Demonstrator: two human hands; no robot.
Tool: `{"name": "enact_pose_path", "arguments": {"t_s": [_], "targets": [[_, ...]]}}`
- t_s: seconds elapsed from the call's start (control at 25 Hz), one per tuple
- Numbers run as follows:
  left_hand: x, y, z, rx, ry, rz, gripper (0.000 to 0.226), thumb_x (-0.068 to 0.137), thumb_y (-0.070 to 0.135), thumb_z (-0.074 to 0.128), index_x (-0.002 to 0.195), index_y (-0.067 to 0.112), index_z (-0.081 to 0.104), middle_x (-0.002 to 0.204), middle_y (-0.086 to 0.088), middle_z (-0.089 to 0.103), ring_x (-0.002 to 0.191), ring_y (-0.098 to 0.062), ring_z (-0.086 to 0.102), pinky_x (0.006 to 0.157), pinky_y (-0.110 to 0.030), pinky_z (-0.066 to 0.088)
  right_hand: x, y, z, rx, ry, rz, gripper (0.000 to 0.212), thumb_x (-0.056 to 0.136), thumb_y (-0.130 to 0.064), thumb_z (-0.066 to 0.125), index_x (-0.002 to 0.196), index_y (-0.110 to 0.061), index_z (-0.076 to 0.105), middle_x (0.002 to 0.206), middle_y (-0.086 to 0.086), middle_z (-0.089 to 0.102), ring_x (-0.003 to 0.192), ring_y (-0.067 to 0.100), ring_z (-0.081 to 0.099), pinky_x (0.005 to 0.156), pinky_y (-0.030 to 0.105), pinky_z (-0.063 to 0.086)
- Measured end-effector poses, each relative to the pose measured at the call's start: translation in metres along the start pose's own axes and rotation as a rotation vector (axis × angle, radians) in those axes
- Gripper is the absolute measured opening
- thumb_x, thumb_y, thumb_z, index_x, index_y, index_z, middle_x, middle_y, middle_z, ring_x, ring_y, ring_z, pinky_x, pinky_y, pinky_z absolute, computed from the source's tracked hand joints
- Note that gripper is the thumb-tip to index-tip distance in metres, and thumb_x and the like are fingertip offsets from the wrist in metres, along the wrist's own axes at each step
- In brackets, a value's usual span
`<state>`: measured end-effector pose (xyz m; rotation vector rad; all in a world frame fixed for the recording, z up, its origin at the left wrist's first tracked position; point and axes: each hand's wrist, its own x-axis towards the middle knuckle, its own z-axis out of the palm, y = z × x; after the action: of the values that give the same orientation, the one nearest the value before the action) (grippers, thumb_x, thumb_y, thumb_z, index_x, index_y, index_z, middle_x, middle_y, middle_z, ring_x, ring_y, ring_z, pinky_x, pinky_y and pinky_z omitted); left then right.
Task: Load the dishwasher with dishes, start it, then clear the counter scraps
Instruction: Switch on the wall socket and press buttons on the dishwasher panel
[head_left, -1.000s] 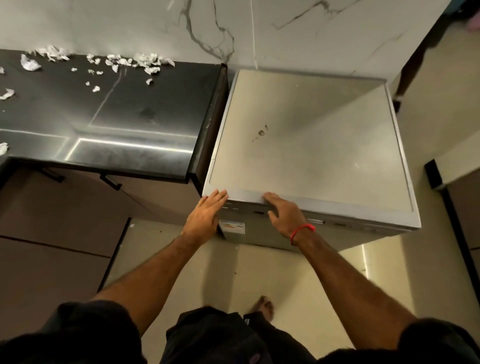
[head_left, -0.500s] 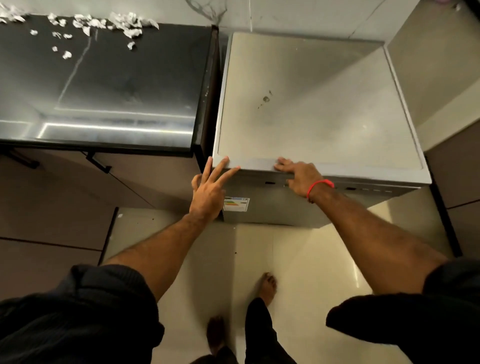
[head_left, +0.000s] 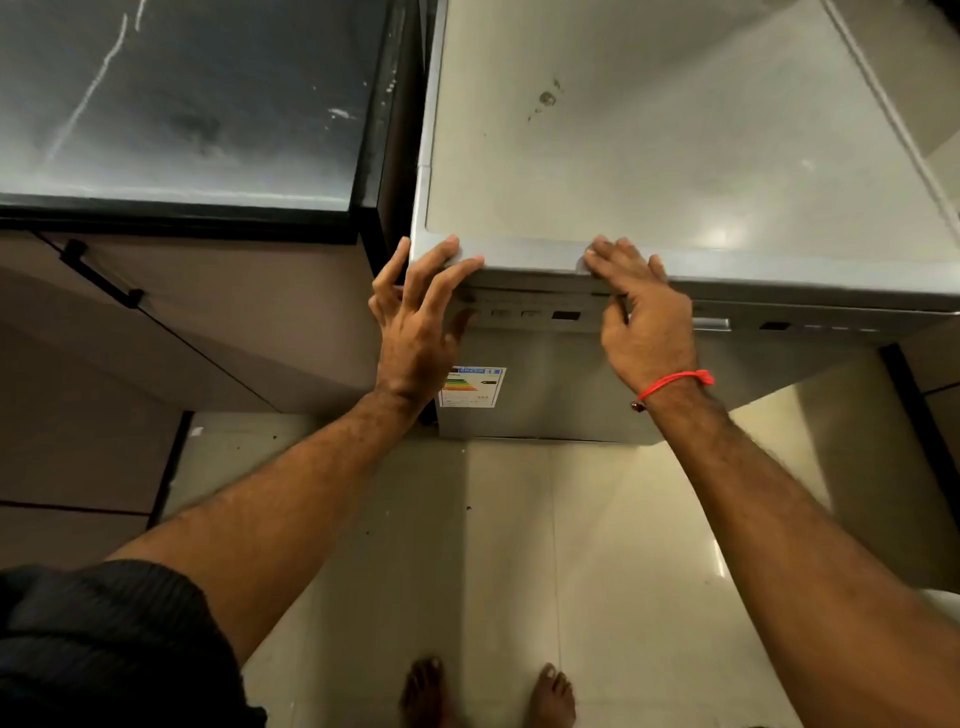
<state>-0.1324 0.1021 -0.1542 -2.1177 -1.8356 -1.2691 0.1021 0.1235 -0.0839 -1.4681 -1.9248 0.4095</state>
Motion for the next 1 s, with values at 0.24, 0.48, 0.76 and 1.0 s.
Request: {"name": "enact_pose_path", "arguments": {"t_s": [0.24,0.48,0.76,1.0], "targets": [[0.002,-0.017,0.019,0.096,0.125,0.157,0.062,0.09,0.015,0.072,0.142,0.03,0.04,0.152,0.003,0.032,0.143,-0.042,0.025,0.12,-0.037,0.017,-0.001,0.003,0.026,0.06,0.269,0.011,0.051,0.081,0.007,0.046,0.121,-0.014,0.07,0.133,-0.002,0.063,0.135,0.012,0.048,0.122,0.027,0.016],[0.001,-0.03,0.026,0.106,0.109,0.237,0.066,0.094,0.019,0.07,0.147,0.029,0.033,0.155,0.002,0.024,0.145,-0.045,0.02,0.12,-0.043,0.02,-0.002,0.011,0.034,0.042,0.364,-0.081,0.05,0.081,0.003,0.045,0.121,-0.013,0.07,0.13,-0.002,0.064,0.133,0.013,0.05,0.122,0.031,0.02],[0.002,-0.032,0.031,0.324,0.102,0.259,0.079,0.097,0.025,0.063,0.151,0.033,0.006,0.153,-0.005,0.013,0.141,-0.047,0.01,0.109,-0.054,0.031,-0.003,0.011,0.04,0.045,0.407,-0.104,0.05,0.079,0.001,0.045,0.12,-0.013,0.07,0.13,0.0,0.065,0.133,0.016,0.05,0.122,0.033,0.02],[-0.014,-0.003,0.025,0.256,0.08,0.107,0.074,0.091,0.014,0.061,0.155,0.024,0.026,0.163,-0.007,0.017,0.151,-0.045,0.011,0.112,-0.039,0.018,-0.056,0.003,0.063,-0.04,0.407,-0.193,0.054,0.079,0.007,0.042,0.125,-0.009,0.065,0.142,0.015,0.052,0.14,0.036,0.039,0.115,0.046,0.034]]}}
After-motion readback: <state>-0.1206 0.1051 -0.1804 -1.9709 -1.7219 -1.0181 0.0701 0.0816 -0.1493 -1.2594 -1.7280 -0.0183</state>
